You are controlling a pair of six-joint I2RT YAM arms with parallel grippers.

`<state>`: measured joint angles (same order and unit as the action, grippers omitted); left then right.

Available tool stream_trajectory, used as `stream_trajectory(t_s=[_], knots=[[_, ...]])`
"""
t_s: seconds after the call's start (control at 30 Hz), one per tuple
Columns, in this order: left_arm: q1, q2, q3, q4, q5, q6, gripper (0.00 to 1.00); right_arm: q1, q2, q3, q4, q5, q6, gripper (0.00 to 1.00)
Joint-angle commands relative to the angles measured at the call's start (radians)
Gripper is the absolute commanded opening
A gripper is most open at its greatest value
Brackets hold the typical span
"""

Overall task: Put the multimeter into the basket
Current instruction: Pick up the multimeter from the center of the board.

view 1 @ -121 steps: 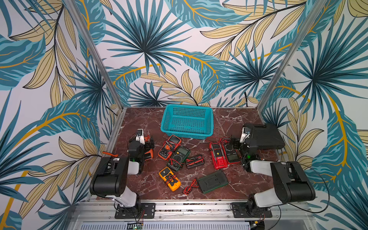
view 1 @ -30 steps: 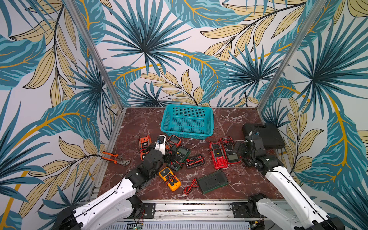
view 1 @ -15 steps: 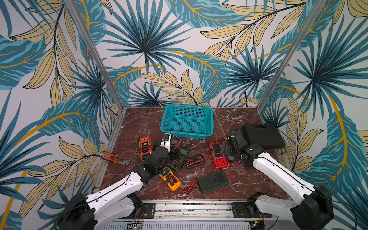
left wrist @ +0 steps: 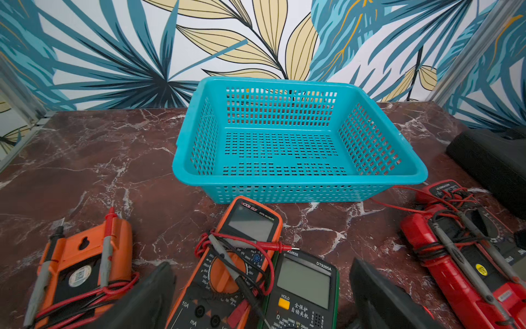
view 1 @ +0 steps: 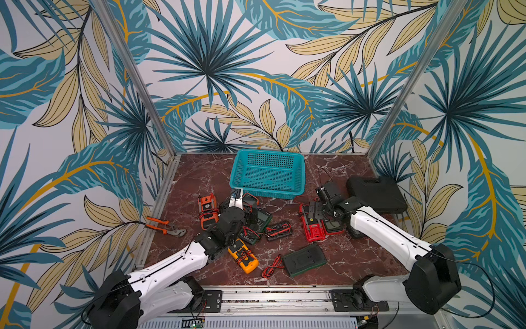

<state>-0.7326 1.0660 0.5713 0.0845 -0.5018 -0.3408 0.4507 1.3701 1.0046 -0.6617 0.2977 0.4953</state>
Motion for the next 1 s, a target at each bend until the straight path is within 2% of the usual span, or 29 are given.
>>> stream_trajectory(t_s=[0.0, 0.27, 0.47, 0.63, 0.97], knots=[[-0.002, 0.006, 0.006, -0.045, -0.051, -0.039, 1.0, 0.004, 0.022, 0.026, -0.033, -0.01, -0.03, 0.99], [0.021, 0.031, 0.017, -0.111, -0.059, -0.105, 1.0, 0.011, 0.107, 0.03, -0.016, -0.203, -0.087, 0.99], [0.089, 0.038, -0.006, -0.118, 0.007, -0.178, 1.0, 0.019, 0.172, 0.021, -0.004, -0.184, -0.09, 0.99], [0.108, 0.041, -0.022, -0.121, 0.01, -0.197, 1.0, 0.02, 0.243, 0.023, 0.017, -0.168, -0.093, 0.98], [0.125, 0.068, -0.042, -0.109, 0.005, -0.227, 1.0, 0.055, 0.365, 0.053, 0.063, -0.157, -0.08, 0.83]])
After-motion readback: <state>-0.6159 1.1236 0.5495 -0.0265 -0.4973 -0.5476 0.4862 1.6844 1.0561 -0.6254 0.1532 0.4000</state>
